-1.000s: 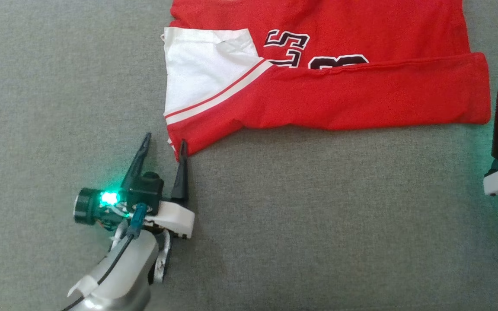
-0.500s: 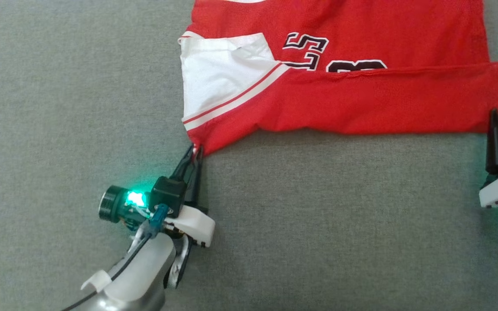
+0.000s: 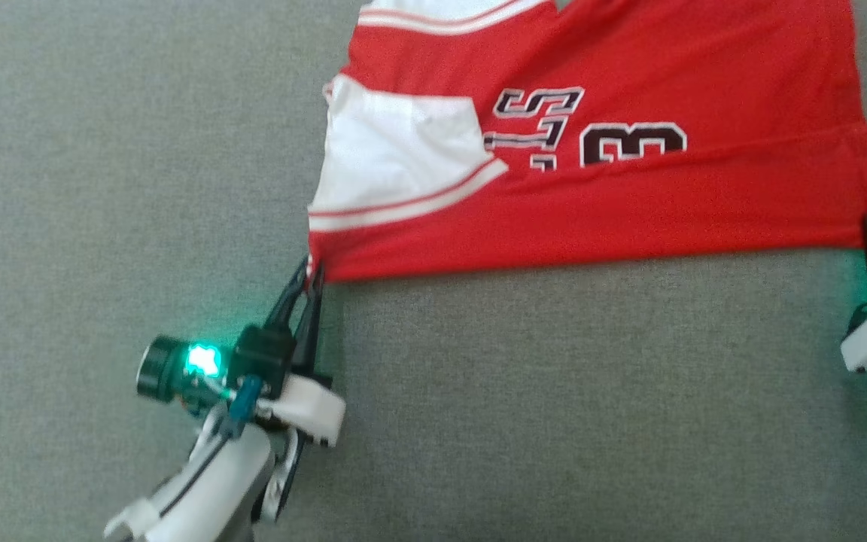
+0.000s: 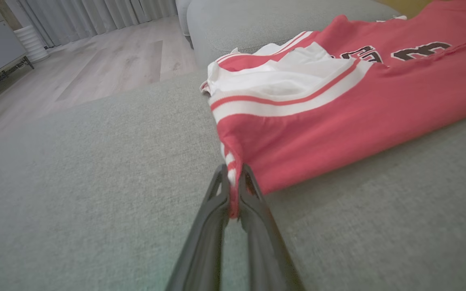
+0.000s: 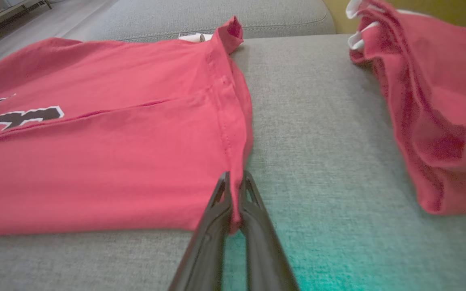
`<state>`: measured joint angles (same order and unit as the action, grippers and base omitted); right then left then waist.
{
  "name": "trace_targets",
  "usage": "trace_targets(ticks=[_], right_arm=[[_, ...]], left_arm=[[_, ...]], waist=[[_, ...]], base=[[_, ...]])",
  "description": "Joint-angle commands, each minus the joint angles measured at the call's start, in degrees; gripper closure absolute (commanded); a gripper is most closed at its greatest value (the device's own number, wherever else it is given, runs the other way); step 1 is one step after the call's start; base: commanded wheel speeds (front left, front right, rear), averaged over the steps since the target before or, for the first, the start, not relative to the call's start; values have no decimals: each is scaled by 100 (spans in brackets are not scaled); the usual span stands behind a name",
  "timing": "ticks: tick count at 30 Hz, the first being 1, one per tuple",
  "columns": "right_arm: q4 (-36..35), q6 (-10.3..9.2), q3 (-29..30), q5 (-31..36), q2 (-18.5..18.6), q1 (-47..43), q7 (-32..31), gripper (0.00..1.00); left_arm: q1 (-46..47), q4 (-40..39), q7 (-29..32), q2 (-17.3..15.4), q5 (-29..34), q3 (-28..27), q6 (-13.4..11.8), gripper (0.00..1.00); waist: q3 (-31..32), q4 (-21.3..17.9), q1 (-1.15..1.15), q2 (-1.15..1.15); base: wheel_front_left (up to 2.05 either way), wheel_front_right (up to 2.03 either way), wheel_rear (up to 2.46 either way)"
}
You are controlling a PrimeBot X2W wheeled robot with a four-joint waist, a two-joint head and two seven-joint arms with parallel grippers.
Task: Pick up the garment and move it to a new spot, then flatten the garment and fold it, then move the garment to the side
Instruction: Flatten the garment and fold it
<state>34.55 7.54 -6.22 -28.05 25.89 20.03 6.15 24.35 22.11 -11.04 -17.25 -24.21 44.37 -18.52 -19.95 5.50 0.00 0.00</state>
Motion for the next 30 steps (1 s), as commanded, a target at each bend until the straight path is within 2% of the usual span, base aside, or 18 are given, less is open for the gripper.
trace_targets(ticks=[1, 6, 12, 17, 23, 24, 25, 26, 27, 30], right_arm=[[-152, -5, -58, -65, 253, -258, 105, 100], [-345, -5, -22, -124, 437, -638, 109, 100], [-914, -5, 196, -235, 612, -1577, -130, 100], [-1525, -5, 497, -255, 550, -2446, -358, 100], [-2210, -5, 969, -79, 246, -3146, -642, 100], [-2307, -5, 1033, -47, 197, -3208, -694, 76], [-2392, -5, 1092, -15, 155, -3255, -739, 43], [-2472, -5, 1163, 34, 116, -3280, -765, 0], [-2547, -5, 1240, 93, 74, -3286, -780, 0], [-2779, -5, 1423, 223, -47, -3269, -815, 0]], left_arm=[[-145, -202, 25, -279, -33, -221, -110, 100], [-569, -551, 75, -431, -82, -192, -246, 100], [-1332, -1115, 110, -652, -178, -104, -442, 100], [-1768, -1463, 203, -743, -229, -6, -581, 100], [-2019, -1722, 319, -864, -306, 21, -656, 100], [-2034, -1737, 325, -878, -317, 28, -646, 95], [-2043, -1749, 328, -883, -333, 29, -635, 76], [-2049, -1759, 342, -885, -356, 34, -616, 30], [-2052, -1767, 360, -892, -371, 39, -604, 0], [-2021, -1812, 408, -924, -368, 40, -612, 0]], waist=[[118, 6, 0, 0], [325, 7, 0, 0], [586, -9, 0, 0], [694, -7, 0, 0], [778, -14, 0, 0], [785, -18, 0, 0], [791, -21, 0, 0], [796, -26, 0, 0], [801, -33, 0, 0], [806, -53, 0, 0]], base=[[0, 0, 0], [0, 0, 0], [0, 0, 0], [0, 0, 0], [0, 0, 0], [0, 0, 0], [0, 0, 0], [0, 0, 0], [0, 0, 0], [0, 0, 0]])
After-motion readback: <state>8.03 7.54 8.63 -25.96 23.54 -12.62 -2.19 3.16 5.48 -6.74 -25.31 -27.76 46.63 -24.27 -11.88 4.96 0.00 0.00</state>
